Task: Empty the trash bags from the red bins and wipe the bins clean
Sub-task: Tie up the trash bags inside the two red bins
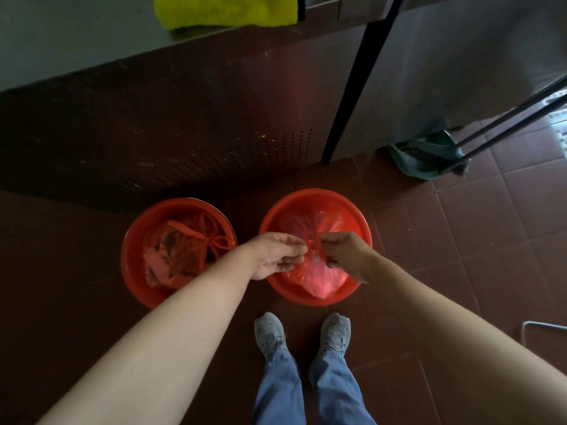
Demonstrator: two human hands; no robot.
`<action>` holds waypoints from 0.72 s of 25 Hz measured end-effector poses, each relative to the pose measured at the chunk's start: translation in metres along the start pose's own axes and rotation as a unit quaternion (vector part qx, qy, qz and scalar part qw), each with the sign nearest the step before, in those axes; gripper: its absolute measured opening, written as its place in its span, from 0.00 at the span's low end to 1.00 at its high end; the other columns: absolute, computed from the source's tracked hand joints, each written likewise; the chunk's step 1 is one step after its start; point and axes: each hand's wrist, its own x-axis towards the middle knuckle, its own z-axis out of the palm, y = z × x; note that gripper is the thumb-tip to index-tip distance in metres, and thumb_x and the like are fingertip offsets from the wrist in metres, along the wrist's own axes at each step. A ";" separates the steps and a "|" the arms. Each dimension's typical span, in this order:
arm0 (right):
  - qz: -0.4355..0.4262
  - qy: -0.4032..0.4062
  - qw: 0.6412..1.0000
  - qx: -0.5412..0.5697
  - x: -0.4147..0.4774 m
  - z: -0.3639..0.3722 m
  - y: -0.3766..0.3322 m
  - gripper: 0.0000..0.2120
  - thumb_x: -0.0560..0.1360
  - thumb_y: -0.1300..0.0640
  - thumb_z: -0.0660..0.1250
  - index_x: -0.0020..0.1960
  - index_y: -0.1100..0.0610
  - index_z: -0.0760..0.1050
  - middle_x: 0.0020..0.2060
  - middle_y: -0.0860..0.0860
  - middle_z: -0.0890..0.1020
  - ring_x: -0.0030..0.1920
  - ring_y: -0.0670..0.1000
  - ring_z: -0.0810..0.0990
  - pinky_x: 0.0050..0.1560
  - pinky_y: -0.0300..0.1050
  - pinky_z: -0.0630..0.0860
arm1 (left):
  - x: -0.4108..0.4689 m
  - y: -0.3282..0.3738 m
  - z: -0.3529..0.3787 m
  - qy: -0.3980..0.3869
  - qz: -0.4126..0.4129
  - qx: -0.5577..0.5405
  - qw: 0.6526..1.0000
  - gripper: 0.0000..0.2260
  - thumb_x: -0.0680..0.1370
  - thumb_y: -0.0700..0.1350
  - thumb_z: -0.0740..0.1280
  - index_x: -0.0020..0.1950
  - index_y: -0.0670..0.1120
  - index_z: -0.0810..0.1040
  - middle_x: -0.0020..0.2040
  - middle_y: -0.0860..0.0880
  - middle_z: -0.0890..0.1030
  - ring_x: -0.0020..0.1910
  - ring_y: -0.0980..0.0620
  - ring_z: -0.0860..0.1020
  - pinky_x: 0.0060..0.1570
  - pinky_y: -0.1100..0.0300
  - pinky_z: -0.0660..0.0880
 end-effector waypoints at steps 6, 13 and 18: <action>0.001 0.019 0.999 -0.041 -0.003 0.004 0.010 0.17 0.81 0.68 0.62 0.69 0.60 0.75 0.27 0.50 0.83 0.27 0.42 0.76 0.33 0.38 0.75 | 0.017 -0.006 0.011 0.202 0.057 0.201 0.957 0.10 0.81 0.38 0.61 0.52 0.47 0.81 0.49 0.46 0.84 0.46 0.48 0.80 0.45 0.60 0.76; -0.003 0.034 0.998 -0.057 -0.003 -0.003 0.012 0.19 0.81 0.69 0.62 0.71 0.61 0.73 0.31 0.51 0.84 0.30 0.42 0.82 0.33 0.36 0.77 | 0.018 -0.014 0.002 0.110 0.059 0.540 0.832 0.19 0.80 0.38 0.62 0.66 0.53 0.80 0.71 0.50 0.73 0.70 0.42 0.68 0.71 0.57 0.63; -0.006 0.035 0.994 -0.102 -0.004 -0.004 0.010 0.18 0.81 0.64 0.64 0.71 0.57 0.74 0.36 0.54 0.86 0.30 0.43 0.79 0.36 0.38 0.75 | 0.012 -0.014 0.005 0.118 0.148 0.395 0.899 0.16 0.75 0.31 0.63 0.45 0.48 0.87 0.62 0.53 0.76 0.65 0.51 0.72 0.71 0.56 0.66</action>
